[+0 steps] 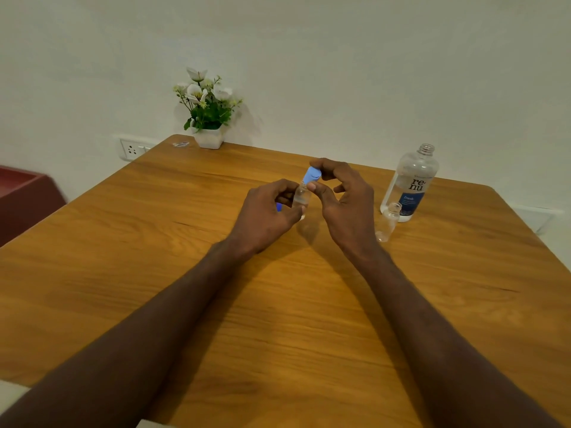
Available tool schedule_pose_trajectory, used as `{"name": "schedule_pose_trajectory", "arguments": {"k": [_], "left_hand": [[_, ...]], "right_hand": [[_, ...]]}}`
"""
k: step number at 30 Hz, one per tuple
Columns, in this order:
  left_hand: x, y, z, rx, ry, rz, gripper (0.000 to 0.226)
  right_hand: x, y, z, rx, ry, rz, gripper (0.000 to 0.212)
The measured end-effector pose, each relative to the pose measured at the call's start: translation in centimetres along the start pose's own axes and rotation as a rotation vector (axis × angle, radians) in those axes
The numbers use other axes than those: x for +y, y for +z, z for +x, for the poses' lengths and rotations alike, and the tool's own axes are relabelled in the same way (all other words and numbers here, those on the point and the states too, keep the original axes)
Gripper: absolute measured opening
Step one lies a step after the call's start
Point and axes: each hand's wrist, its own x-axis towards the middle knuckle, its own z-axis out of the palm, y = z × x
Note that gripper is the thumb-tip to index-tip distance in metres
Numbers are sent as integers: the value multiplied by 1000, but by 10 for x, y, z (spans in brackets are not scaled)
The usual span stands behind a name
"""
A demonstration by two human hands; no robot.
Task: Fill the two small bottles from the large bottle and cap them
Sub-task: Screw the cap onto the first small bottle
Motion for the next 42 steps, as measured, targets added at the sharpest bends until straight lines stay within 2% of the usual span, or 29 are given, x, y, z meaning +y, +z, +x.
{"name": "schedule_pose_trajectory", "arguments": {"k": [18, 33, 39, 42], "left_hand": [[-2, -3, -1, -29, 19, 9, 34], [0, -3, -2, -31, -6, -11, 33], [3, -5, -3, -41, -3, -6, 36], [4, -5, -3, -44, -1, 0, 35]], "right_hand": [[-1, 3, -4, -86, 51, 32, 36], [-1, 6, -4, -53, 221, 177, 28], [1, 4, -1, -59, 247, 222, 39], [3, 6, -2, -51, 246, 203, 34]]}}
